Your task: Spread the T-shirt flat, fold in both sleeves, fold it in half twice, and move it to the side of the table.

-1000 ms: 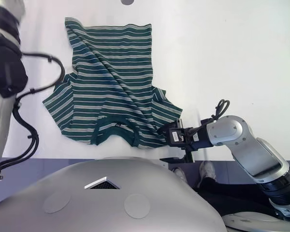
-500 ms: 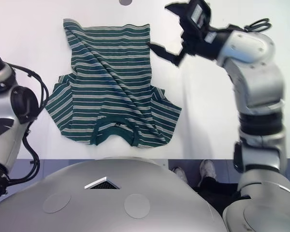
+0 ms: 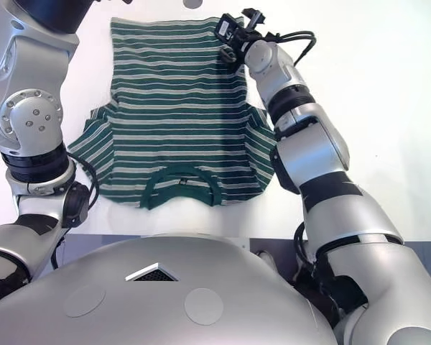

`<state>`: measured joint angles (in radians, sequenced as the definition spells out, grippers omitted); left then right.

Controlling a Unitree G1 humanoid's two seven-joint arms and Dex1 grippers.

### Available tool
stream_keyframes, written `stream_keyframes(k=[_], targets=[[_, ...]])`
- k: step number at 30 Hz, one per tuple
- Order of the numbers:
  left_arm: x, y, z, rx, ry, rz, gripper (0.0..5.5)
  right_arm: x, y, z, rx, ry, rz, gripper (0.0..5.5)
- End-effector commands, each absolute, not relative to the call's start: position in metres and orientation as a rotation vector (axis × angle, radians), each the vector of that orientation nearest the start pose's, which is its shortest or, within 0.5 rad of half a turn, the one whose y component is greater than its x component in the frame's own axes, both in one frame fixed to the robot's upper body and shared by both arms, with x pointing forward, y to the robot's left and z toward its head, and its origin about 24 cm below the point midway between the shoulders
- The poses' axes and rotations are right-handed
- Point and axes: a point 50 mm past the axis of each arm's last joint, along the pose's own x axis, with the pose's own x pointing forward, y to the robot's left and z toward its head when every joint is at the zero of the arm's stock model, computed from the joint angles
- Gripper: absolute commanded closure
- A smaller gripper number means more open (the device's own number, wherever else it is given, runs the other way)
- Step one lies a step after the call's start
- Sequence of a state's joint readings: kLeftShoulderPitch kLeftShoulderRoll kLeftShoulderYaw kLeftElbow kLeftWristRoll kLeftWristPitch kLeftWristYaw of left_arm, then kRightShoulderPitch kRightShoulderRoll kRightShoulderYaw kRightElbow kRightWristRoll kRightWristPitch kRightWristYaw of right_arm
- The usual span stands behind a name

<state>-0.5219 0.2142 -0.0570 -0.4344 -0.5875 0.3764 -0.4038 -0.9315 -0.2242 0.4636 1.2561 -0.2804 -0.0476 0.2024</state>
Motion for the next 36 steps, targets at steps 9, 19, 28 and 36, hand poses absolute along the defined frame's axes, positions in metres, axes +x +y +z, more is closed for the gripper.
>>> stream_keyframes(k=[9,19,28,36], targets=[[0.272,0.107,0.219,-0.097,-0.428,-0.782,3.32,0.399,-0.156,0.114,-0.958,-0.192,0.168,0.73],[0.214,0.22,0.08,-0.171,0.397,-0.022,2.96,0.233,-0.207,0.072,-0.464,-0.203,-0.013,0.73],[0.158,0.244,0.045,-0.187,0.647,0.143,1.54,0.19,-0.231,0.095,-0.473,-0.118,-0.165,0.73],[0.153,0.214,0.016,-0.505,0.794,0.028,1.74,0.195,-0.226,0.102,-0.475,-0.117,-0.131,0.73]])
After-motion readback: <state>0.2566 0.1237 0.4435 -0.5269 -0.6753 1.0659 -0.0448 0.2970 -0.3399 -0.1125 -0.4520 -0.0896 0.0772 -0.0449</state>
